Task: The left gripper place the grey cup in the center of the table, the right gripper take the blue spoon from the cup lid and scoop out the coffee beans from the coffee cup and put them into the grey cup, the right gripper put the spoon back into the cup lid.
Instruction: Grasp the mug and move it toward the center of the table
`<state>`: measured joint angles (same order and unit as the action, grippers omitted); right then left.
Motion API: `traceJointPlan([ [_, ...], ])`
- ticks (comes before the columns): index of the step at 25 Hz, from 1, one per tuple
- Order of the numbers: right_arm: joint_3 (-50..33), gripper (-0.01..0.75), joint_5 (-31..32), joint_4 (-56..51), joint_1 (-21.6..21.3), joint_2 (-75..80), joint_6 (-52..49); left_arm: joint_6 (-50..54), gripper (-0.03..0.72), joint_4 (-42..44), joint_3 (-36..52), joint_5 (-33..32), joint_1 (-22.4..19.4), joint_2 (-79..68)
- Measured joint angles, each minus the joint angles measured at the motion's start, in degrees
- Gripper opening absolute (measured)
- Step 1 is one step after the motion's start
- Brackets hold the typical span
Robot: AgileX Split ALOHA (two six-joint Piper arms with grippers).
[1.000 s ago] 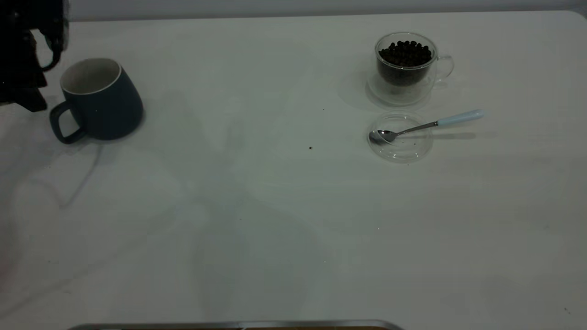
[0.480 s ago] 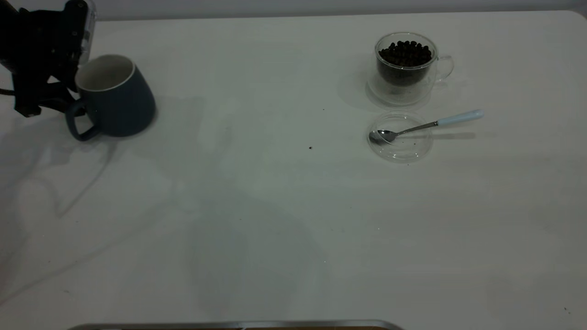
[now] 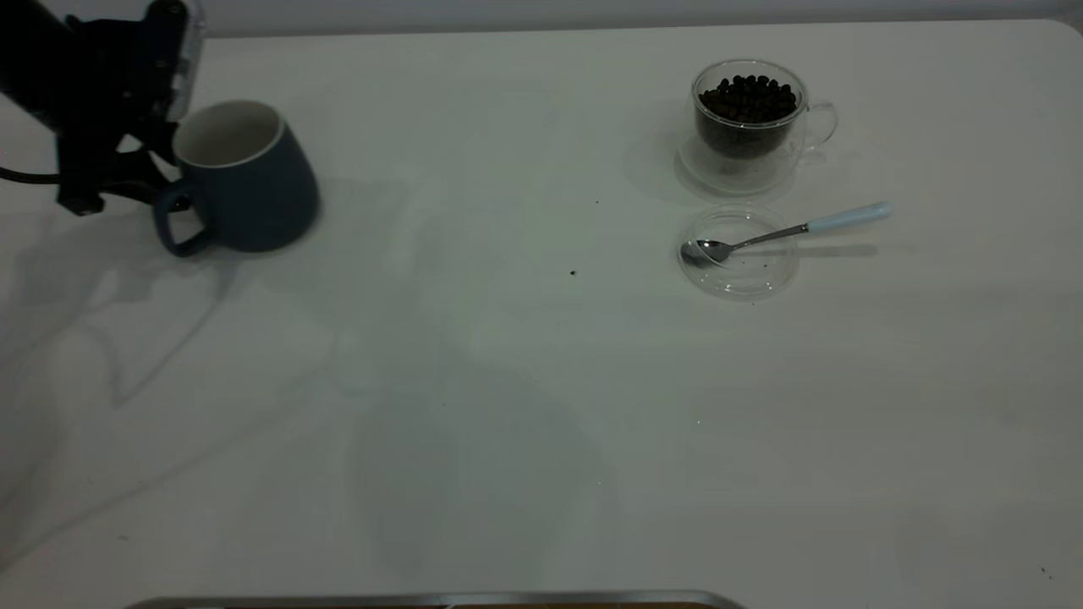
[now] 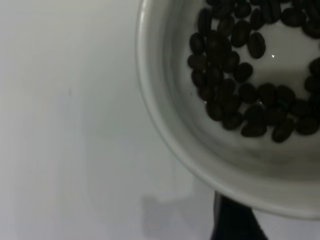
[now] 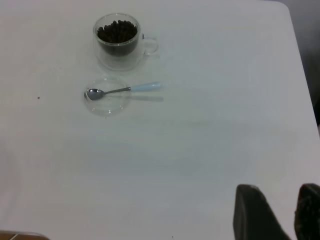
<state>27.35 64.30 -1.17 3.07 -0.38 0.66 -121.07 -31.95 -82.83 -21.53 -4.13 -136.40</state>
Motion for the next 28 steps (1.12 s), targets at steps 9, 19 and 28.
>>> traceJointPlan([
  [9, 0.0, 0.238, 0.0, 0.0, 0.0, 0.0, 0.0, 0.0, 0.475, -4.9, 0.0, 0.6, 7.5, 0.0],
  [19, 0.0, 0.238, 0.0, 0.0, 0.0, 0.0, 0.0, -0.1, 0.475, -13.5, 0.0, 4.0, 15.2, -0.2],
  [28, 0.0, 0.238, 0.0, 0.0, 0.0, 0.0, 0.0, -0.1, 0.475, -17.5, -1.5, 5.8, 19.2, -2.0],
])
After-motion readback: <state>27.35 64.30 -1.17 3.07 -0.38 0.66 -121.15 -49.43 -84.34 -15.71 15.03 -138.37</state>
